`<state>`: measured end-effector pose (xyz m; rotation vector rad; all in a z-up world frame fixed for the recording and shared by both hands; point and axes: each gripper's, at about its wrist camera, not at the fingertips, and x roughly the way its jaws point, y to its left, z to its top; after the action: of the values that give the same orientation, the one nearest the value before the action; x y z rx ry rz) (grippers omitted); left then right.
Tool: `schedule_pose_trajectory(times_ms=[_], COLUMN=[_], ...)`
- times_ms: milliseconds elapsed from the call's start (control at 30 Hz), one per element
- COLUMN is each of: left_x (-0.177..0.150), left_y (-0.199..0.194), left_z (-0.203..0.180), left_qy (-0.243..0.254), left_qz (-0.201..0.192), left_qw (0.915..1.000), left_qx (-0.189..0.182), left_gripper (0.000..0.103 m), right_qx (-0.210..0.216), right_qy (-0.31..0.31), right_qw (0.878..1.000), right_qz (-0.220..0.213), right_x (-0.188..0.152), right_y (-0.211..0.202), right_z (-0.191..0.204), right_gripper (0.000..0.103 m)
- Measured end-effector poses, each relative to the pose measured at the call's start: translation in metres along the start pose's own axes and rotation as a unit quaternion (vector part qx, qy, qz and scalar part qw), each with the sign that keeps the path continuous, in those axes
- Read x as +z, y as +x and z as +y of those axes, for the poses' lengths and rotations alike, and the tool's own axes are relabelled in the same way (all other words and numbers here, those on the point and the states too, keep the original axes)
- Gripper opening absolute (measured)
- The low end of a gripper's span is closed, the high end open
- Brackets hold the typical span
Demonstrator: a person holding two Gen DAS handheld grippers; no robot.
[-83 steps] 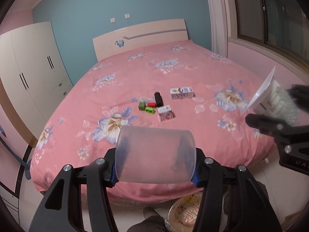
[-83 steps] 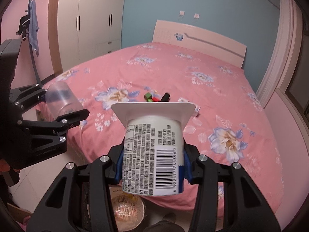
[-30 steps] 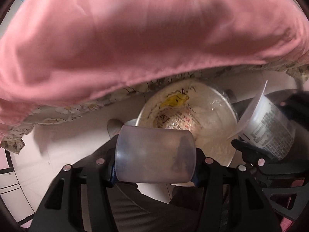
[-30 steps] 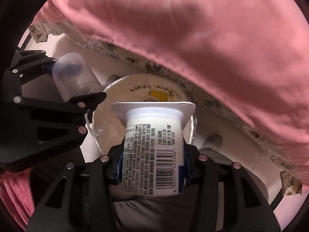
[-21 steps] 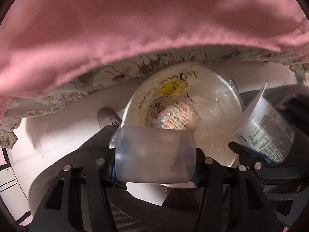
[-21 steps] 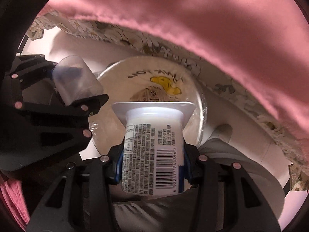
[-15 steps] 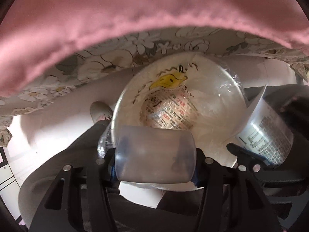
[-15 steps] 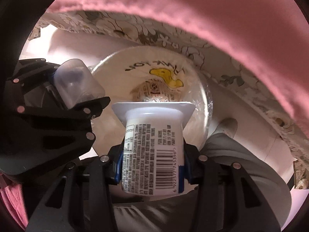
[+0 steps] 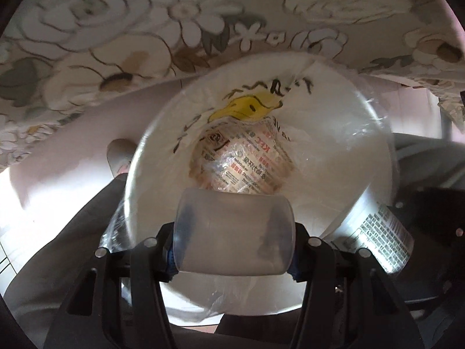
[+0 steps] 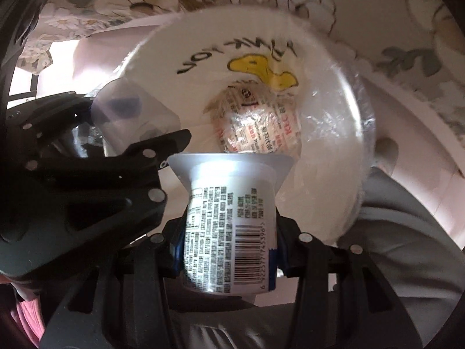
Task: Collect trash
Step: 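Open both tools to drop the cups into the lined bowl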
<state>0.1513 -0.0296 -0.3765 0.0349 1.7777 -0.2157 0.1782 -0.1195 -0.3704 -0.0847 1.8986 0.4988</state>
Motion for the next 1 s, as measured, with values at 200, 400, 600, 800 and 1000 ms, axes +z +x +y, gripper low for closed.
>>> schedule_pose_trajectory(times_ms=[200, 400, 600, 800, 1000], left_x=[0.004, 0.007, 0.008, 0.005, 0.003], left_y=[0.026, 0.037, 0.037, 0.033, 0.03], left_z=[0.003, 0.003, 0.008, 0.003, 0.0], left_qy=[-0.001, 0.0, -0.014, -0.01, -0.006], left_qz=[0.033, 0.05, 0.052, 0.048, 0.042], left_qw=[0.9992, 0.9985, 0.9983, 0.9986, 0.9989], left_qx=[-0.02, -0.021, -0.023, -0.02, -0.018], left_gripper=[0.057, 0.06, 0.076, 0.076, 0.076], right_qx=[0.006, -0.01, -0.031, -0.033, -0.036], right_qy=[0.018, 0.019, 0.01, 0.008, 0.01], right_qw=[1.0, 0.999, 0.999, 0.999, 0.999], right_qz=[0.019, 0.023, 0.019, 0.018, 0.012], right_x=[0.006, 0.011, 0.012, 0.008, 0.003], right_y=[0.021, 0.035, 0.038, 0.032, 0.025], right_z=[-0.006, -0.01, -0.009, -0.011, -0.011], right_gripper=[0.048, 0.049, 0.068, 0.068, 0.068])
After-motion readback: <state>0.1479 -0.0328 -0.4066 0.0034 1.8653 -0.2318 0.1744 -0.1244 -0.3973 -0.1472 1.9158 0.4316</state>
